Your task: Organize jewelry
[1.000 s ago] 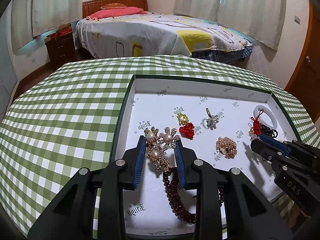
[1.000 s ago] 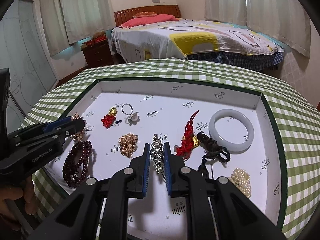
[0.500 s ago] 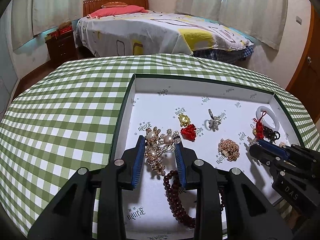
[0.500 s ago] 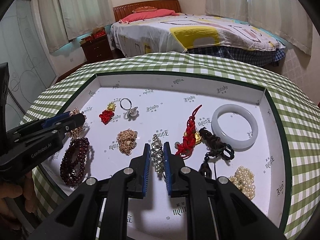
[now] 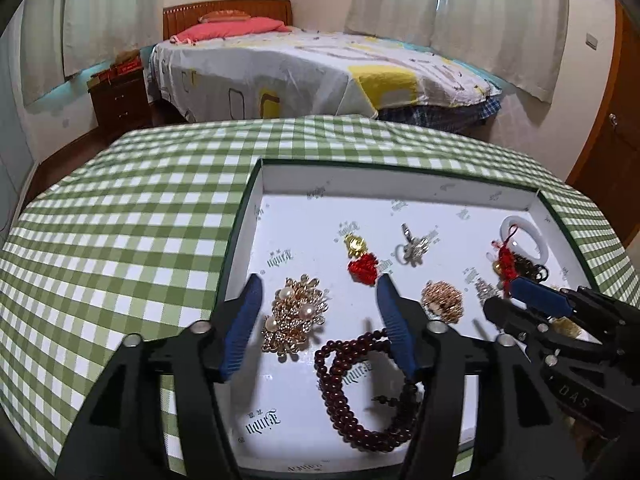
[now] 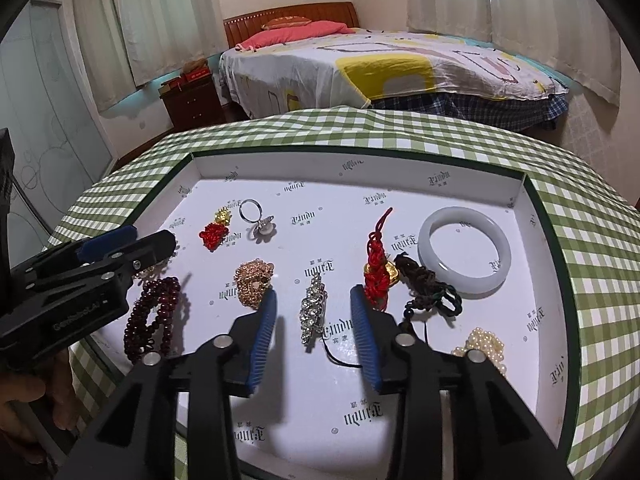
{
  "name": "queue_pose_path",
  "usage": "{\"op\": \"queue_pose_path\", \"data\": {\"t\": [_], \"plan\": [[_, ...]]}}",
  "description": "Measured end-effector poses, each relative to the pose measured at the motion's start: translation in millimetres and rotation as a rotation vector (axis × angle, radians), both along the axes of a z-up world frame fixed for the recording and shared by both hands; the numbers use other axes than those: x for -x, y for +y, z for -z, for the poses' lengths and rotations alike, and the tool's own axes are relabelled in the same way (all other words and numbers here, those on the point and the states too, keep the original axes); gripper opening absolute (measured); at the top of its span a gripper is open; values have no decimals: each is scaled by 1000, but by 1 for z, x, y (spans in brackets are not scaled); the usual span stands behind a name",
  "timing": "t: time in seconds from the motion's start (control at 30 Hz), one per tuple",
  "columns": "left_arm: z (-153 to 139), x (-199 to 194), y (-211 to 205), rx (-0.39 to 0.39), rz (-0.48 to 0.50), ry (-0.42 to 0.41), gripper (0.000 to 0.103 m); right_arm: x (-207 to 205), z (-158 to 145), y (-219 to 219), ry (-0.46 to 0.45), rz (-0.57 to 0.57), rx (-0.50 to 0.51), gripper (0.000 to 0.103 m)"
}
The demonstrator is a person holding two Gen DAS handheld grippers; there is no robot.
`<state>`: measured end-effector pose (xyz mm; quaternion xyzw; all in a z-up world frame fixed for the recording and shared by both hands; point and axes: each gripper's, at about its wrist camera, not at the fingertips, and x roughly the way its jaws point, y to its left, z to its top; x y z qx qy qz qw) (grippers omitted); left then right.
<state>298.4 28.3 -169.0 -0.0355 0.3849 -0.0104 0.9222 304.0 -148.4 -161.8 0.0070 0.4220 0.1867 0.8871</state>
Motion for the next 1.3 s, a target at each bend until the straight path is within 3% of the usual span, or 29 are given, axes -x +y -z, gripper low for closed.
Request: {"op": "queue_pose_path", "data": {"t": [0.23,0.4,0.9,1.3], "plan": [[-19,21,-7,-23,-9,-46,73,11,-11,-8,-32,27,-4,64],[-31,44,-11,-43,-19,-71,78,27,-24,-20,-60,50,-12,69],[-89,148,-20,-39,-47,-209,86,103,-68,-49,-168,86,-21,71],[-122,221,-24,-59,-76,-243,91,163,-110,-68,-269,107,-26,75]]}}
